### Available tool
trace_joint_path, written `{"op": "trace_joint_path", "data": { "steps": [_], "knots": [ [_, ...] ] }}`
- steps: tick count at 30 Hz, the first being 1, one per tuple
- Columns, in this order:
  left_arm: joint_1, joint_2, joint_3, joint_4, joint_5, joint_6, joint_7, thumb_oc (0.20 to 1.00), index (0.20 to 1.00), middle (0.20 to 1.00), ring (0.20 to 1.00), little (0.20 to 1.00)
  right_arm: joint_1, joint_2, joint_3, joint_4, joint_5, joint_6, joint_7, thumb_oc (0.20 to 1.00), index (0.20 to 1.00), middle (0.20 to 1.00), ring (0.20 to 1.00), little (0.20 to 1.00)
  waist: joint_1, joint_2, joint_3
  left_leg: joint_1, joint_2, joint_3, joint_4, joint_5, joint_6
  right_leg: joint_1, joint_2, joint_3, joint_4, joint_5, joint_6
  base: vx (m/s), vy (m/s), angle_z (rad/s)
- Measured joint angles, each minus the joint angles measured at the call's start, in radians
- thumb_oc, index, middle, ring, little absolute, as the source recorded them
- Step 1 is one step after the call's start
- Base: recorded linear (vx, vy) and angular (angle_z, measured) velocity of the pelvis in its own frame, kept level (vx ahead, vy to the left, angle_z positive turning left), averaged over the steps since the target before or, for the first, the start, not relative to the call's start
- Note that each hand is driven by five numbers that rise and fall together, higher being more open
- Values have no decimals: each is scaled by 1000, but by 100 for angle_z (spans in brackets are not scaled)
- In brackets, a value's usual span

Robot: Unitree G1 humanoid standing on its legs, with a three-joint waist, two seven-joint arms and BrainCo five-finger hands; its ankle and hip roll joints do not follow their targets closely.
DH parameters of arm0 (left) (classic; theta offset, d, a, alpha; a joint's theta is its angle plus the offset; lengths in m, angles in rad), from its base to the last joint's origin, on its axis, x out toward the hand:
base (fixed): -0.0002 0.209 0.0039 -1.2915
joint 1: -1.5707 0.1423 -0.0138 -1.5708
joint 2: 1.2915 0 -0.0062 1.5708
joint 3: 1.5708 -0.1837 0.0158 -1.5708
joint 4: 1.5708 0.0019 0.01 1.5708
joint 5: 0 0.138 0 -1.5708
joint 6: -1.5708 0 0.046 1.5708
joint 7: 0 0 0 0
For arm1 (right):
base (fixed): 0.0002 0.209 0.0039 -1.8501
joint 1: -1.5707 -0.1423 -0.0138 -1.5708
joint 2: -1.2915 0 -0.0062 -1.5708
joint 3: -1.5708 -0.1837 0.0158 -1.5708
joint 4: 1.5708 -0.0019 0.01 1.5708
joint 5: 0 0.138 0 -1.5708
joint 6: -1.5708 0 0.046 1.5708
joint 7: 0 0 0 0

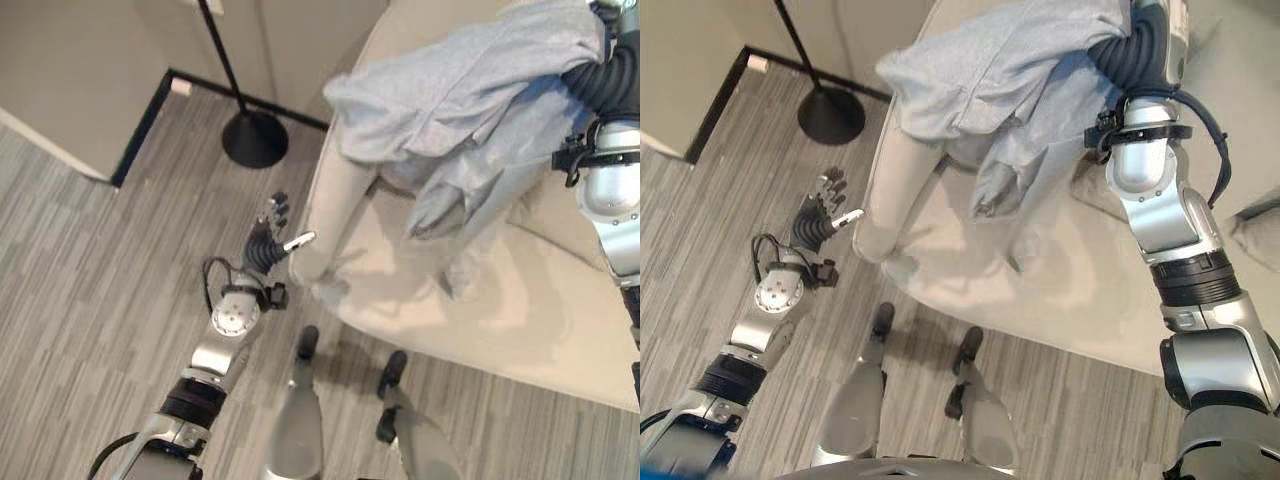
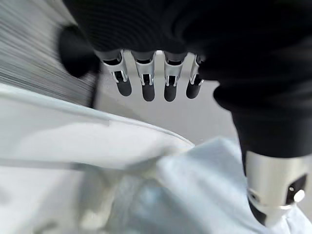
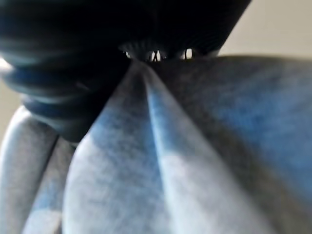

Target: Hang the clothes on the sofa on the clothes rack.

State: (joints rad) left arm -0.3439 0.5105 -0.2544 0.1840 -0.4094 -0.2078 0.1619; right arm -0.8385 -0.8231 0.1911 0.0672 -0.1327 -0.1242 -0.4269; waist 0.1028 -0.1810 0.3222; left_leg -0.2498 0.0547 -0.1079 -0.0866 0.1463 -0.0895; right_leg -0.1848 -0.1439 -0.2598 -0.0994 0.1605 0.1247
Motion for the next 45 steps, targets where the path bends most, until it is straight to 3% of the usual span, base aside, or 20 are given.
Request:
{"op": "trace_joint_path", "data": {
  "steps": [6, 9, 21, 33, 39, 45],
  "knots": [
    [11, 1, 20, -57, 0, 1, -22, 1000, 1000, 1000, 1000, 1000, 6, -48, 0, -26, 51, -21, 80, 200, 200, 200, 200, 200, -33, -7, -104, 83, 1, 45, -4, -34, 13, 55, -2, 46, 0, -20, 4, 84, 16, -19],
    [33, -9, 27, -61, 0, 1, -39, 1000, 1000, 1000, 1000, 1000, 17, -71, 8, -21, 74, -27, 106, 200, 200, 200, 200, 200, -52, 16, -164, 109, 1, 50, -5, -43, 14, 77, -2, 47, 0, -32, 4, 95, 21, -6],
    [82, -37, 27, -68, 0, 3, -62, 1000, 1000, 1000, 1000, 1000, 18, -139, 58, 30, 182, -34, 193, 200, 200, 200, 200, 200, -76, 78, -268, 196, 12, 96, -8, -68, 14, 138, 1, 90, -1, -43, 8, 28, -9, -11],
    [143, -48, 23, -81, 0, 16, -103, 1000, 1000, 1000, 1000, 1000, 18, -141, 67, 50, 213, -33, 227, 200, 200, 200, 200, 200, -74, 86, -288, 221, 12, 94, -11, -71, 20, 167, 1, 89, -2, -48, 5, 1, -6, 0],
    [140, 20, 17, -130, 72, 24, -132, 1000, 1000, 1000, 1000, 1000, 16, -141, 96, 69, 214, -27, 240, 200, 200, 200, 200, 200, -74, 101, -299, 233, 12, 92, -11, -73, 22, 180, 0, 87, -3, -50, 5, -1, -2, 1],
    [10, 75, -99, -120, 109, 50, -166, 1000, 1000, 1000, 1000, 1000, -43, -139, 156, 94, 231, -19, 259, 200, 200, 200, 200, 200, -77, 120, -313, 239, 12, 90, -11, -73, 23, 189, 0, 82, -3, -52, 4, -5, 0, 3]
  ]
}}
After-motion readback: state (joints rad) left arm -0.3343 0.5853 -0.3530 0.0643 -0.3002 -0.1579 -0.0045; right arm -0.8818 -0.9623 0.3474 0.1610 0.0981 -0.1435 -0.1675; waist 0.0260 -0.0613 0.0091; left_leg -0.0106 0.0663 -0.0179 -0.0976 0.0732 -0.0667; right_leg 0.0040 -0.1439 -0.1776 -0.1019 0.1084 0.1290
